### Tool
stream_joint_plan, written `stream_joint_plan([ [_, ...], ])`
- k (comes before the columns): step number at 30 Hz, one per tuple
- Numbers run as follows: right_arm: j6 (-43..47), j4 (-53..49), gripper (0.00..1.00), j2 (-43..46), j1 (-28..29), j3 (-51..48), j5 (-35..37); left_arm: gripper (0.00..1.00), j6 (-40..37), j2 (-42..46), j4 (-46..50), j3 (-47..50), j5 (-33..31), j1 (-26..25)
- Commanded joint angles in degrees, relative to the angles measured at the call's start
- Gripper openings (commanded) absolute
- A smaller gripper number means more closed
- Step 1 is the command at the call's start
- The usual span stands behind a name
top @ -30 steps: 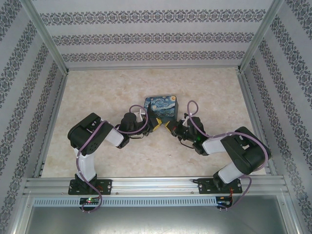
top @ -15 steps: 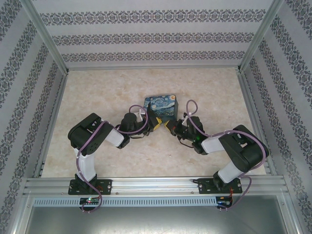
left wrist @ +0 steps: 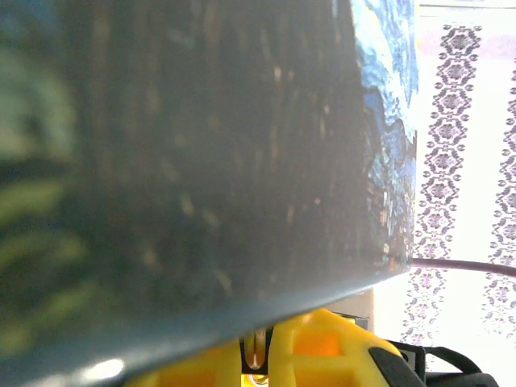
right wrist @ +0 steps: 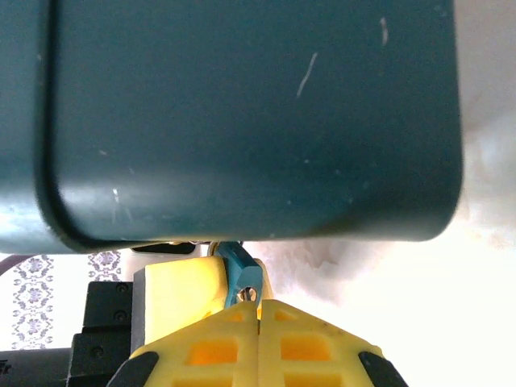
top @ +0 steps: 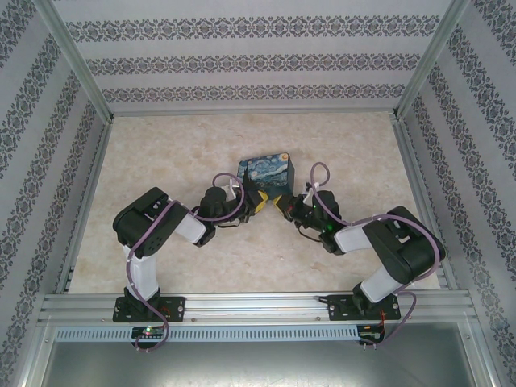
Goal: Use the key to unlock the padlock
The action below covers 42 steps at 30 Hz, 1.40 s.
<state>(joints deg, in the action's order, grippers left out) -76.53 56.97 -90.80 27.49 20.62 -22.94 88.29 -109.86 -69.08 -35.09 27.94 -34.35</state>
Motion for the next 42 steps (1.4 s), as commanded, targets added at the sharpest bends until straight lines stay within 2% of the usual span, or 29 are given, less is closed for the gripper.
stream_joint_plan([
  [1, 1.8, 7.8, 0.00, -0.9, -1.1, 0.4, -0.6, 0.00, 3.2, 1.1, -5.7, -1.0, 3.5, -3.0],
  [15, -2.2, 13.2, 0.00, -3.4, -1.4, 1.5, -1.3, 0.00, 5.5, 2.3, -6.9, -1.7, 2.3, -4.6],
  [23, -8.7, 17.9, 0.00, -4.9, 0.9, 3.3, -1.0, 0.00, 5.1, 2.3, -6.3, -2.4, 1.8, -5.3],
  [32, -8.3, 16.3, 0.00, -5.9, -1.4, 3.1, -1.7, 0.00, 5.1, 2.2, -6.1, -2.4, 1.9, -5.6],
  [42, -8.8, 15.4, 0.00, -9.0, 0.2, 7.0, -2.0, 0.00, 4.0, 1.3, -3.9, -3.2, 1.9, -6.5],
])
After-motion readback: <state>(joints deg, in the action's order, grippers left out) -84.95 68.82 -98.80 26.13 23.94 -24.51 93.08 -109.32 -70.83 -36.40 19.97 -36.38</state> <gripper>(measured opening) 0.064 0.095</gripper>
